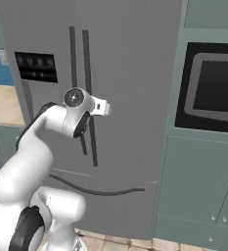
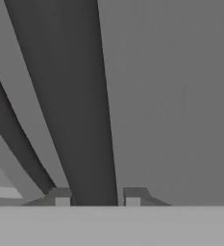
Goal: Open the fridge, grab two sodas, and place both sodas inside the bowl with ice on the dining counter.
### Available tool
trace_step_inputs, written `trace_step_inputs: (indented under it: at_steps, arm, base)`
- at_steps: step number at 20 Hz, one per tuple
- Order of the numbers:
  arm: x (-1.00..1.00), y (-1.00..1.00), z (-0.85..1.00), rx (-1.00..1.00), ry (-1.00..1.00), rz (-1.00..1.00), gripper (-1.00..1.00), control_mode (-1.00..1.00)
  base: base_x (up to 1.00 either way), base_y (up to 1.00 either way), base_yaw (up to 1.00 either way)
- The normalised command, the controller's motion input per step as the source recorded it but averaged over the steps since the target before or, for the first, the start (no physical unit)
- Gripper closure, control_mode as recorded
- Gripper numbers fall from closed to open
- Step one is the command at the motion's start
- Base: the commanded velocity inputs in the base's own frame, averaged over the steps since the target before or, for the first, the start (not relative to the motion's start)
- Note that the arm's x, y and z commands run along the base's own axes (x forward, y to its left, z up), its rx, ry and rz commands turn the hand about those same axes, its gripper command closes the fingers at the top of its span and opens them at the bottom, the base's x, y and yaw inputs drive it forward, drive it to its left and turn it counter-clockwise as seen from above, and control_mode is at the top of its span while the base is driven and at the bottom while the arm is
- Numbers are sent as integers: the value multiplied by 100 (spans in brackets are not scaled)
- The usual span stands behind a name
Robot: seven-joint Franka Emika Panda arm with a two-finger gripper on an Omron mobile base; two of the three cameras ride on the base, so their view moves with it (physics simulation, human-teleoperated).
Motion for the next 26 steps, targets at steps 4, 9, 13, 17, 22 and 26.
trace_step_inputs:
  at_steps: [4,9,13,17,22,26]
  arm:
    - [-68,-57,1,-4,6,-1,100,-100]
    - [-54,-68,0,-10,12,0,100,-100]
    - [-75,-50,-2,-13,13,-5,-100,-100]
    - [-88,-22,-40,-8,3,-3,-100,-100]
    - [-100,-10,-27,-1,-5,5,-100,-100]
    - [-85,11,1,-4,-1,5,-100,-100]
  base:
    - [0,0,0]
    - [0,0,0]
    - [0,0,0]
    - [0,0,0]
    - [0,0,0]
    - [0,0,0]
